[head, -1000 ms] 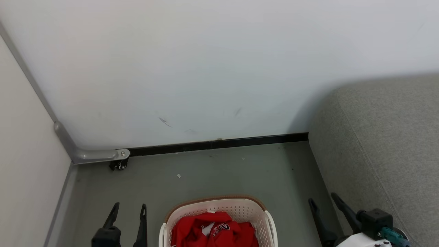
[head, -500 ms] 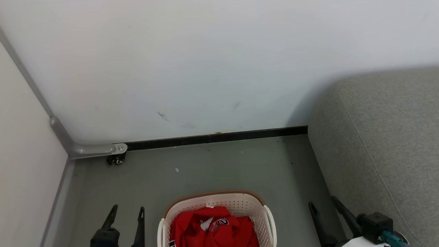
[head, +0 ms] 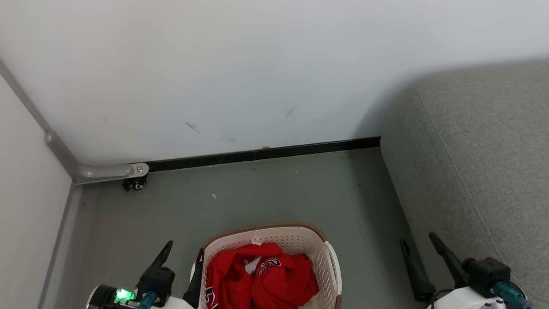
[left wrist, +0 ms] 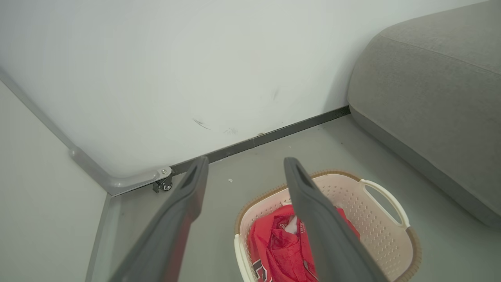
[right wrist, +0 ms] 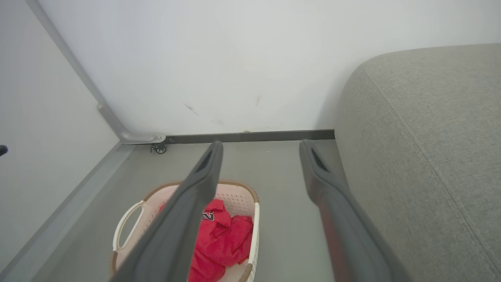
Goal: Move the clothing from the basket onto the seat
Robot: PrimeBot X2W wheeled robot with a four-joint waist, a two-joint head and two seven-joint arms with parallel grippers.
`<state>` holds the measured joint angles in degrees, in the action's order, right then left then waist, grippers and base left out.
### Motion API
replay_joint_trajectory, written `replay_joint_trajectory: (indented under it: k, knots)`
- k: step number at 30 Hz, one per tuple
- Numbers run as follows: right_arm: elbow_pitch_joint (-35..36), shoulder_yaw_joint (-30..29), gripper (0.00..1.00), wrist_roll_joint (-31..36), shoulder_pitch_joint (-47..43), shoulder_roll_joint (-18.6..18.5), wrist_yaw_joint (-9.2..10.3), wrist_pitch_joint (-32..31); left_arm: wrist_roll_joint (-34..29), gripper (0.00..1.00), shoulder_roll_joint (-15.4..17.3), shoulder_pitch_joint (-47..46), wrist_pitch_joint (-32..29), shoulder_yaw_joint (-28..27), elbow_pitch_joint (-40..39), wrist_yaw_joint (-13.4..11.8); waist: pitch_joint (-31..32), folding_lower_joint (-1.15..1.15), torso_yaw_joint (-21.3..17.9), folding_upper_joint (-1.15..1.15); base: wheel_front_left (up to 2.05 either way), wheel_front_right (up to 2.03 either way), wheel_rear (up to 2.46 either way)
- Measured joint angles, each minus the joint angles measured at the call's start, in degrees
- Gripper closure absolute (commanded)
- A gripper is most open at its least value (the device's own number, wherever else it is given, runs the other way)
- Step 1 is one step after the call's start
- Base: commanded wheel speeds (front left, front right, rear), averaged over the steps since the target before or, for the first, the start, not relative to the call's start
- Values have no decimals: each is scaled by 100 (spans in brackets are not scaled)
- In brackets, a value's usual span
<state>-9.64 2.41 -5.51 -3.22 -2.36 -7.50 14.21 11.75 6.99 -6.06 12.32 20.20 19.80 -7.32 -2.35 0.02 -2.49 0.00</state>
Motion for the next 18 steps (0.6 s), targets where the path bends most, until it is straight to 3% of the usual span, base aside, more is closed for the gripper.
replay_joint_trajectory:
  k: [18]
  knots:
    - [548, -580, 0, 108, 324, 10, 0, 9, -292, 0, -257, -914, -252, 653, 734, 422, -863, 0, -260, 0, 0, 0, 0]
